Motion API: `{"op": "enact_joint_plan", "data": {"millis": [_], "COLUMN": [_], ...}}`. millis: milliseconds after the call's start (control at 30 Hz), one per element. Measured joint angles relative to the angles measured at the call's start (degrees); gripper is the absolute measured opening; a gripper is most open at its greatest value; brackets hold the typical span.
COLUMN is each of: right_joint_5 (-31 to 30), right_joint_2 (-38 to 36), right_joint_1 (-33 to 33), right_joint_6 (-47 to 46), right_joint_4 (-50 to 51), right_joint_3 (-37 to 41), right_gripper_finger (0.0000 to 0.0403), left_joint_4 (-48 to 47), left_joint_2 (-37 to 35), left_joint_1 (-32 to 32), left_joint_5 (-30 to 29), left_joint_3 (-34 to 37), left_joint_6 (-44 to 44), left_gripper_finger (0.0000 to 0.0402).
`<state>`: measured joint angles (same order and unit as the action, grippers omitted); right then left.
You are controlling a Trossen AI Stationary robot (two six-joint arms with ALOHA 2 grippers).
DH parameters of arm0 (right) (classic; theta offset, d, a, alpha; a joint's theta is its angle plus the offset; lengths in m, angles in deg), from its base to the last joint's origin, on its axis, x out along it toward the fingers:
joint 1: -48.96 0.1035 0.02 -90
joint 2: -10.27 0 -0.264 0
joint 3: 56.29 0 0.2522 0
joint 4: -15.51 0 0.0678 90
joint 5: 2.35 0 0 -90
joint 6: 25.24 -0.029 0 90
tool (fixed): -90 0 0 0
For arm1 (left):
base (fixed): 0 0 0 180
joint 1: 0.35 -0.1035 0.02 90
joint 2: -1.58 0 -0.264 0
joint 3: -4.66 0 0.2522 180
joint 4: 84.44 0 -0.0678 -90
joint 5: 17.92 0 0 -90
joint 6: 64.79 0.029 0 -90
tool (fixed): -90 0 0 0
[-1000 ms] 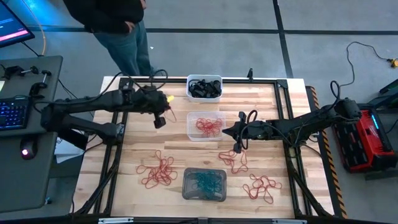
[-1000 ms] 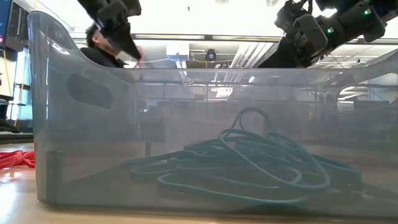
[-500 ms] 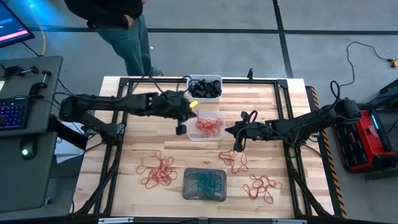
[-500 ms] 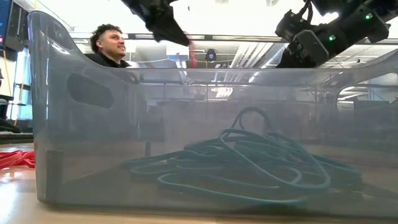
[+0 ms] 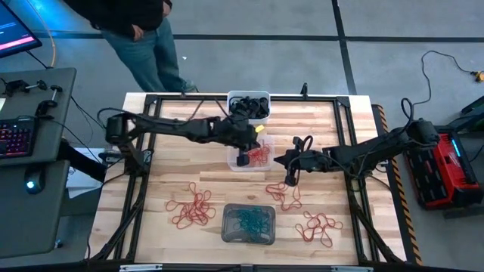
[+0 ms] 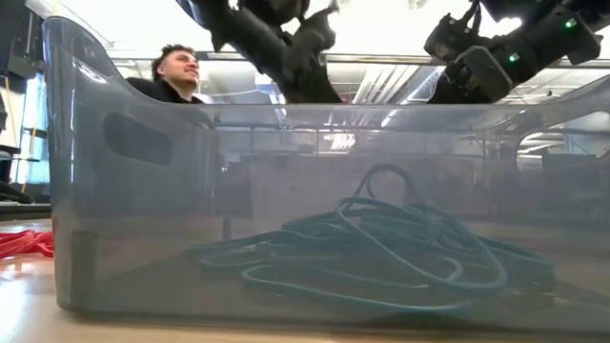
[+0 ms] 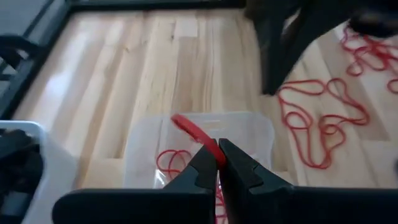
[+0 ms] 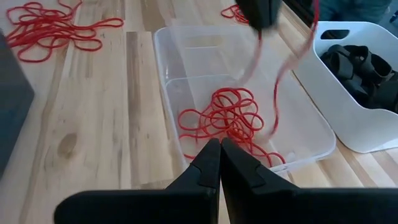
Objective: Sort rubber bands into baskets
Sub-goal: Put the red rubber band into the transparent bin
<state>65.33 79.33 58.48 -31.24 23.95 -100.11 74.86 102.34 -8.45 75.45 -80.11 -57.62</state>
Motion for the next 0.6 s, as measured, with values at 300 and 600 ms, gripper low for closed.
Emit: {"op": "enact_joint_plan", "data": {"millis": [300,600], "right_joint_5": [-1.7,-2.1], "right_joint_2": [0.0,0.0], "right_joint_1": [3.0,3.4], "right_joint_6": [-0.5,-1.1], "right_joint_4": [0.0,-0.2], "right_joint_3": [0.0,0.0], "right_gripper_finger": [0.0,0.0], "left_joint_4": [-0.3,-9.4], "left_joint_2": [7.6,6.3], "left_joint_1": [-1.6,-0.7], "left_joint_5": [1.1,-0.6], "left_joint_3": [-0.4,-0.4], "left_joint_6": [-1.5,-0.5], "left_gripper_finger": [0.0001,0.006]}}
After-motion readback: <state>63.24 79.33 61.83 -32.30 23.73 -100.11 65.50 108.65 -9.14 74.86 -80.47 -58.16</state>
